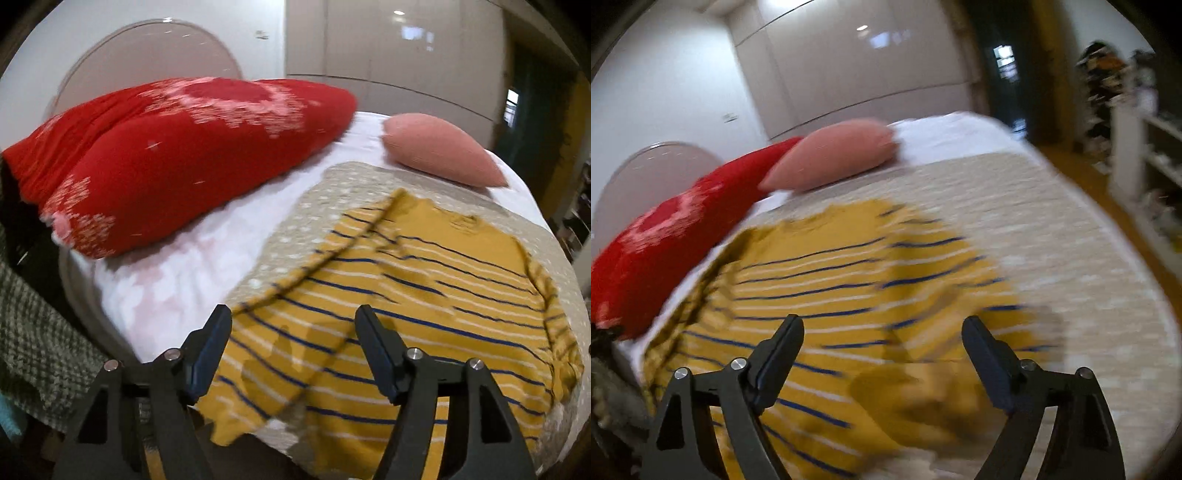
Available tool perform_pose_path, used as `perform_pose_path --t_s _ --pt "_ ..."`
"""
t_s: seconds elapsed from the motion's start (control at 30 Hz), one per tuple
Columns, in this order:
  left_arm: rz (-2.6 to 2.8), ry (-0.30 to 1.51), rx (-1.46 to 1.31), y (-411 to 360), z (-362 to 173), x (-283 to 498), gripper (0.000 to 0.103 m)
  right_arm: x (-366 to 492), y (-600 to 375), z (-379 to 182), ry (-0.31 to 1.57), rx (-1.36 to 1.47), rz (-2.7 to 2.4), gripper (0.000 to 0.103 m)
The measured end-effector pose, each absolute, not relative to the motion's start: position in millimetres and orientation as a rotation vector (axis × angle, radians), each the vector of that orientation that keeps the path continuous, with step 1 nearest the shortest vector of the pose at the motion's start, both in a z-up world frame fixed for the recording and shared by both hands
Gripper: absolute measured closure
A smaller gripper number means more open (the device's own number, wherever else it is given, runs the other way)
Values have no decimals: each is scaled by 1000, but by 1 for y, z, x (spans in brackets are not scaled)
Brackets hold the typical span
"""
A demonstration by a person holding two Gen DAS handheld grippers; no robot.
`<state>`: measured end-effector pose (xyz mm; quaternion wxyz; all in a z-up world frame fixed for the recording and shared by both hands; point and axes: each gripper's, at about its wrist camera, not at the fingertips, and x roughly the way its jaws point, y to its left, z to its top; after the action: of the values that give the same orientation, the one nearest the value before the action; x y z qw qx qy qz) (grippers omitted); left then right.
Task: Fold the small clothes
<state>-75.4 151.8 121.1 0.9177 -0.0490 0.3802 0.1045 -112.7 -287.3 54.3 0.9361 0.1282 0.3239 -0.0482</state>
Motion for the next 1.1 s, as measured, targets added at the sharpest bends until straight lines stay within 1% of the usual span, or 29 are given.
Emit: perform_pose_path --t_s 0.17,0.37,0.4,0.43,0.47,0.5,0.53,0.57,0.7,0.83,0.9,1.0,1.03,1.1 --pt "128 837 -63 117 107 -71 35 -136 -291 28 752 224 -98 13" --pt "79 860 -26 91 101 -74 35 -118 -237 7 767 129 15 13" --pt "78 858 -19 86 102 -75 35 -114 -230 2 768 90 4 15" --pt "75 858 -12 83 103 -75 35 -108 -222 -4 776 24 -28 22" --pt "74 859 -8 82 103 -75 35 -102 -220 -11 795 -27 -55 57" --pt "73 856 -5 80 104 -76 35 -98 -223 -12 812 -30 -50 77" --pt "74 853 -2 79 105 -76 35 -97 -235 -7 802 38 -37 80" --pt "76 850 1 79 106 -76 35 -100 -247 0 787 87 -42 96" --pt "79 858 -22 81 105 -71 35 -124 -328 46 661 219 -216 96" --pt "69 871 -41 81 100 -69 35 -148 -423 87 564 272 -504 96" --pt "66 876 -41 78 98 -68 35 -156 -467 98 532 329 -606 96" --pt "59 879 -47 76 97 -68 35 -160 -501 103 517 370 -683 96" --pt "58 877 -49 76 98 -67 35 -159 -510 103 519 380 -698 99" --pt "59 869 -53 79 99 -68 35 -154 -516 104 524 400 -691 99"
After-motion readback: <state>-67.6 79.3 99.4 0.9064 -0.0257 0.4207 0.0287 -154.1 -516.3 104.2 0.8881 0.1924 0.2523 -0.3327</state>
